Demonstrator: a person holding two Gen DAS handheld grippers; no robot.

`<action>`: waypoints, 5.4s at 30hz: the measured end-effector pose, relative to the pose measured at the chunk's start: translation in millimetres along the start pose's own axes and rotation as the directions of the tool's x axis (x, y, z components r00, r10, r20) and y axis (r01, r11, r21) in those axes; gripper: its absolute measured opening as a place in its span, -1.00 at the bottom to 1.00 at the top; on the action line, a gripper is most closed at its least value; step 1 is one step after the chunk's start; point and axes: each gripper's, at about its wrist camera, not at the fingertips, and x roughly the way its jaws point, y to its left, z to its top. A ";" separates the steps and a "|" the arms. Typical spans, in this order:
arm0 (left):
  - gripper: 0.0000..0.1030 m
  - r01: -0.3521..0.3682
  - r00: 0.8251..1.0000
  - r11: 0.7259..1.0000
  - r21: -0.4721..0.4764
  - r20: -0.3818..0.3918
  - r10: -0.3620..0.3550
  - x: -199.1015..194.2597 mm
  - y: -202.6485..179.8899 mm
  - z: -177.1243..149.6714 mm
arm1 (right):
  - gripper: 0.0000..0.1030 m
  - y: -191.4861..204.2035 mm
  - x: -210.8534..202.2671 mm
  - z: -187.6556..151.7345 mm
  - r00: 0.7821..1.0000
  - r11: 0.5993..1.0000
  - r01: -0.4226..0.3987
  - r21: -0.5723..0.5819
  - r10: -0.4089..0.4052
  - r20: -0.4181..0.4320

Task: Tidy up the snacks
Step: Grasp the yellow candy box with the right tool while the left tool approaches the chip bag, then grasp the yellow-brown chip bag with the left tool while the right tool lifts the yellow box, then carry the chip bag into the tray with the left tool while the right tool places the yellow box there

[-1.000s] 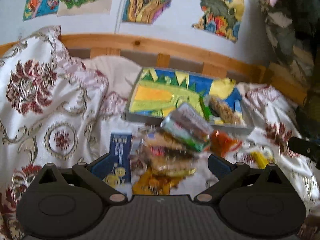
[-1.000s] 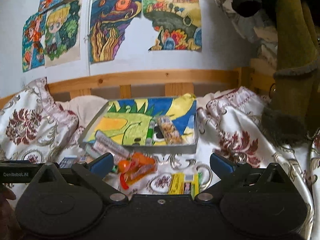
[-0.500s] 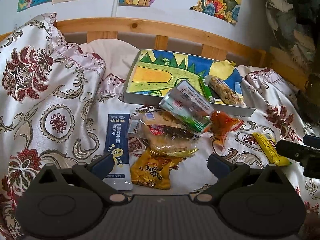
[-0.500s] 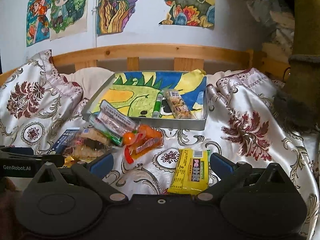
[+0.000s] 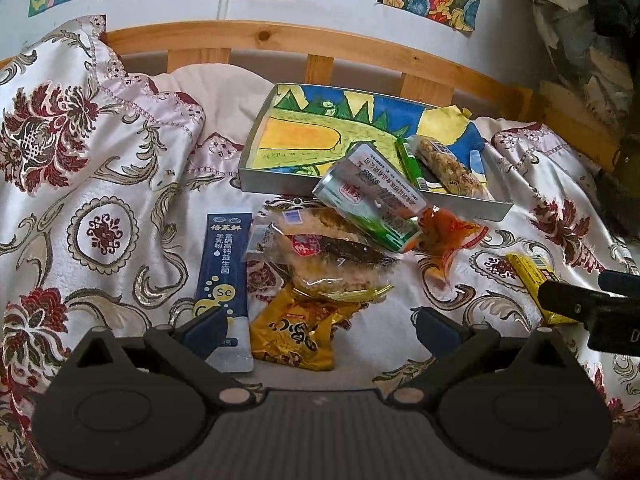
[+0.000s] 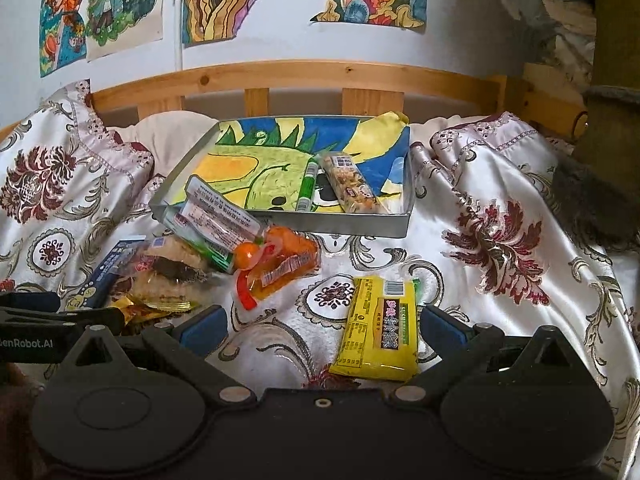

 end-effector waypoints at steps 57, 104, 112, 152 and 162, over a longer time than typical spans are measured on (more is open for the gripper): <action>0.25 0.148 0.935 0.989 0.028 -0.330 -0.130 75.4 0.3 25.6 | -0.02 10.3 59.1 -1.8 0.995 0.994 0.012 -0.112 -0.022 -0.092; -0.04 0.307 0.940 0.933 -0.188 -0.090 -0.328 13.5 -6.1 80.1 | -0.02 5.4 10.2 33.7 0.966 0.992 -0.099 -0.079 0.115 0.231; -0.04 0.257 0.966 0.953 -0.162 0.049 -0.252 44.8 -23.9 129.9 | -0.02 -14.3 46.7 67.8 0.958 0.997 -0.037 -0.065 0.054 0.280; -0.02 0.078 0.994 0.992 -0.103 -0.062 -0.084 227.9 -71.8 169.2 | 0.01 -76.8 213.0 111.5 0.981 0.985 -0.148 0.094 0.134 0.140; 0.03 0.079 0.992 0.989 -0.129 -0.085 -0.090 231.4 -64.9 167.7 | 0.09 -75.0 212.1 111.5 0.980 0.987 -0.138 0.080 0.124 0.157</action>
